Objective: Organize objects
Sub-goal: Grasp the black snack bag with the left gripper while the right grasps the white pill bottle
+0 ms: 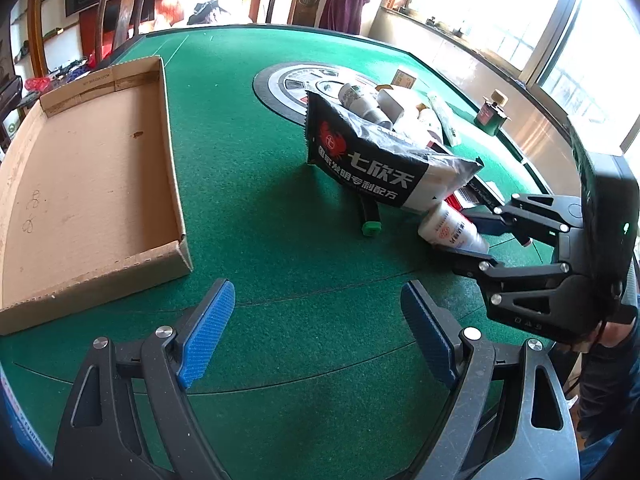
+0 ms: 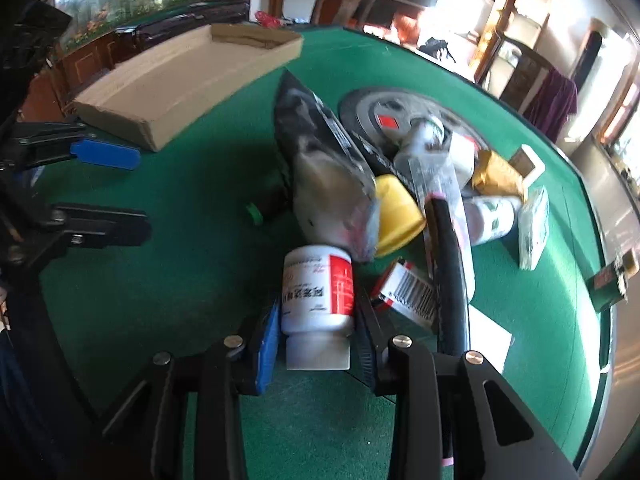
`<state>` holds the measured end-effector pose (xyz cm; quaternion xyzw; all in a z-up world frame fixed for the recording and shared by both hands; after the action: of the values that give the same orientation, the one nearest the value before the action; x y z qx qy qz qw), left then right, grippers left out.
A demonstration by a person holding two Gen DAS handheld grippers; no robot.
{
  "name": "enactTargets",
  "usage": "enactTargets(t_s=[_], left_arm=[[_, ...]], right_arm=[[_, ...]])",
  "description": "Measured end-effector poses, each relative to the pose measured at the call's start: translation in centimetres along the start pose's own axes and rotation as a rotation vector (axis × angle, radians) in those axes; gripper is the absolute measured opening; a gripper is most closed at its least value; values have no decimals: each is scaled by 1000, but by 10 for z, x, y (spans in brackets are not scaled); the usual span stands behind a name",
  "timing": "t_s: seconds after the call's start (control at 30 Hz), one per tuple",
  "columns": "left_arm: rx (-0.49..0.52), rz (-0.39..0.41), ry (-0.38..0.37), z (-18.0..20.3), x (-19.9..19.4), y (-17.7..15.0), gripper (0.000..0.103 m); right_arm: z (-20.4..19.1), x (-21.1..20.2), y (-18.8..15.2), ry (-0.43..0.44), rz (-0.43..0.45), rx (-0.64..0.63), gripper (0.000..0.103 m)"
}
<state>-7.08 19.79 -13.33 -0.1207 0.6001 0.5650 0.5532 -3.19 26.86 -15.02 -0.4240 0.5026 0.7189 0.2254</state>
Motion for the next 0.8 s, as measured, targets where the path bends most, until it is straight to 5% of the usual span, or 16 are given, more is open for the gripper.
enactTargets(t_s=[0.2, 0.47, 0.8], left_arm=[[-38, -12, -26, 5, -2, 13, 86], [-169, -1, -189, 29, -13, 69, 86], [-314, -94, -74, 51, 37, 101, 86]], right_arm=[[4, -3, -5, 79, 58, 46, 34], [52, -33, -23, 203, 233, 273, 34], [82, -55, -31, 211, 333, 391, 34]])
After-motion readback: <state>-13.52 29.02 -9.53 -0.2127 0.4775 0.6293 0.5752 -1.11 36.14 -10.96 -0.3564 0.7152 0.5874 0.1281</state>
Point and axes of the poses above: each gripper's, at about its wrist camera, not at the fingertips, and x roughly the way its jaws point, z to its right, y to its top, the point moved 6 cm from there along x, roughly the way its jaws point, and after that the axes turned 3 degrees about -x, right-handed, at the moved point
